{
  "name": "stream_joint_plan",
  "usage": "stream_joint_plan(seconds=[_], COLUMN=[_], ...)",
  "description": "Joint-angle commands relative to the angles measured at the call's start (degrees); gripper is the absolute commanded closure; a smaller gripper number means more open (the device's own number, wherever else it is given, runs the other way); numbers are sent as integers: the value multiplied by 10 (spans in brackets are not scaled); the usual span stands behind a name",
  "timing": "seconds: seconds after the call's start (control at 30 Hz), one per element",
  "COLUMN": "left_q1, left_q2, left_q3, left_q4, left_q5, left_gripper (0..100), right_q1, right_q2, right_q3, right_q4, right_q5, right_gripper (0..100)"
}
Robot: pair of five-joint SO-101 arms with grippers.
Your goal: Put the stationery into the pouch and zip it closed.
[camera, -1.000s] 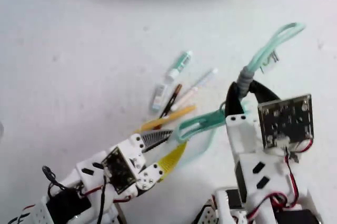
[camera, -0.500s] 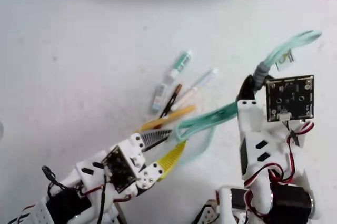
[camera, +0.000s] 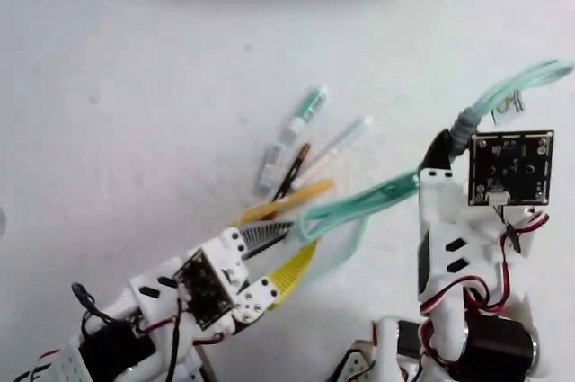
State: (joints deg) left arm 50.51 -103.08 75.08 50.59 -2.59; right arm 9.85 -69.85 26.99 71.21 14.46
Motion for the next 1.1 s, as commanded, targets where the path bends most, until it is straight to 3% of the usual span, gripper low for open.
stream_joint_plan(seconds=[0.0, 0.07, 0.23, 0.4, 0.57, 0.77, 0.9, 1.07], left_q1=[-9, -9, -9, -19, -65, -172, -271, -432], left_q2=[7, 7, 7, 7, 7, 7, 7, 7], left_q3=[-1, -1, -1, -28, -111, -244, -316, -307], left_q4=[5, 5, 4, 5, 35, 82, 99, 84], left_q5=[0, 0, 0, 0, -1, -9, -59, -69], left_gripper=[977, 977, 977, 977, 977, 977, 977, 977], right_q1=[17, 14, 14, 18, 14, 10, -45, -109], right_q2=[0, -5, -5, -5, -1, 2, 46, 174], right_q3=[-4, -4, -7, -33, -166, -274, -274, -275], right_q4=[-14, -2, 10, 39, 119, 173, 202, 245], right_q5=[4, 4, 7, 8, 4, -46, -45, -48], right_gripper=[979, 933, 690, 717, 732, 733, 733, 733])
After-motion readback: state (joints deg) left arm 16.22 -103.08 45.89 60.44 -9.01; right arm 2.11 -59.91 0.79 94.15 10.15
